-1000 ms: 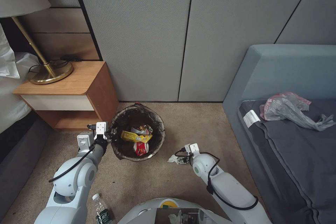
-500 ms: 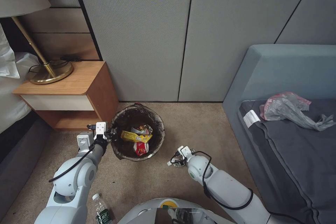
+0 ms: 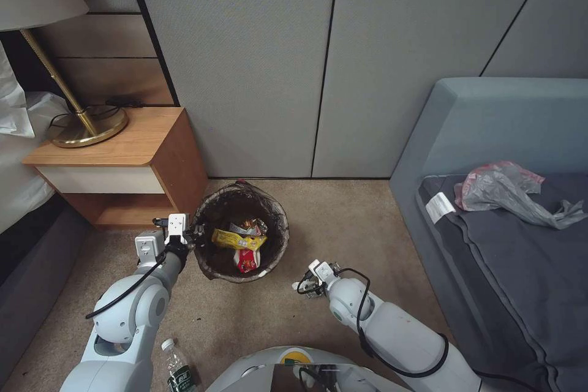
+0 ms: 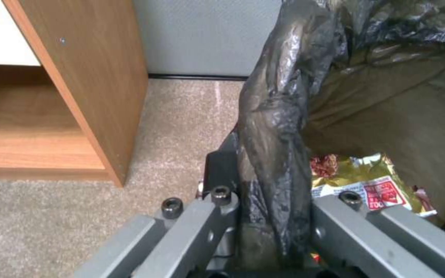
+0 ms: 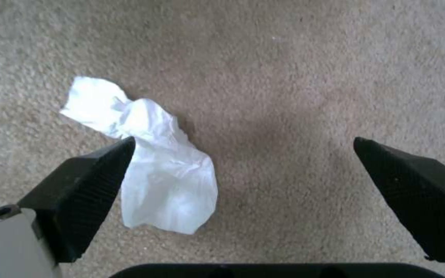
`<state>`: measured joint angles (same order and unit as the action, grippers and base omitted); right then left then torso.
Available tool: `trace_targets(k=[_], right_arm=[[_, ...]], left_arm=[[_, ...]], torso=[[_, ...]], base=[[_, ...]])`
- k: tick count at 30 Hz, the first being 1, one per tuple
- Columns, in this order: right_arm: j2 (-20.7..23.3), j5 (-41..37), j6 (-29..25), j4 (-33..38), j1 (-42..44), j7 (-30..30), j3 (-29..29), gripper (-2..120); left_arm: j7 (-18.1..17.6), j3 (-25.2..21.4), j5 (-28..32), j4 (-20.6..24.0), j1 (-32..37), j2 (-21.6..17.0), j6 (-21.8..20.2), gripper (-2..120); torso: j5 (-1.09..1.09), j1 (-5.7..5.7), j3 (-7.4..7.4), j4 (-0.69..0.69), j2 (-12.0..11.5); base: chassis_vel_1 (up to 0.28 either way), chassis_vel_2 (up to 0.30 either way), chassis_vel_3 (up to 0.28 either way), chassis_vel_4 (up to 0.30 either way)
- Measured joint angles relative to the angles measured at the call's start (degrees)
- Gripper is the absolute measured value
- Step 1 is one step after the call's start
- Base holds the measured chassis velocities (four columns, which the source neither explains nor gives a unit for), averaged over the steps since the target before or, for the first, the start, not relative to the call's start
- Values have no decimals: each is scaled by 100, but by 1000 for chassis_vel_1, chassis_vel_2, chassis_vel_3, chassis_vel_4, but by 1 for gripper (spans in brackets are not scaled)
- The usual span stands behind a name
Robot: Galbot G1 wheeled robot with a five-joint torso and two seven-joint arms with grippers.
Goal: Pick up the trash bin, then pick up the garbage from the floor and place it into the trash bin.
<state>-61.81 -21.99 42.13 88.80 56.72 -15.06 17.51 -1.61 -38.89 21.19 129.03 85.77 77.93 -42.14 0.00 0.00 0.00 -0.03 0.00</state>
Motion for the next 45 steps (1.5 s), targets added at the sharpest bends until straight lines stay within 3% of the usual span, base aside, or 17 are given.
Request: trace_targets(k=[19, 34, 43, 45], right_arm=[[-22, -34, 0, 3, -115, 16, 139, 100], [-459, 6, -20, -516, -369, 164, 487, 100], [-435, 82, -60, -589, -257, 194, 591, 69], [-423, 68, -47, -595, -233, 194, 581, 67]], left_arm=[[13, 0, -19, -14, 0, -12, 0, 0], [31, -73, -26, -10, 20, 19, 0, 0], [45, -84, -24, -46, -5, 31, 0, 0], [47, -83, -24, -48, -7, 31, 0, 0]], torso=[[0, 0, 0, 0, 0], [0, 0, 0, 1, 0], [0, 0, 0, 1, 0], [0, 0, 0, 0, 0]], base=[[0, 0, 0, 0], [0, 0, 0, 0], [0, 0, 0, 0], [0, 0, 0, 0]])
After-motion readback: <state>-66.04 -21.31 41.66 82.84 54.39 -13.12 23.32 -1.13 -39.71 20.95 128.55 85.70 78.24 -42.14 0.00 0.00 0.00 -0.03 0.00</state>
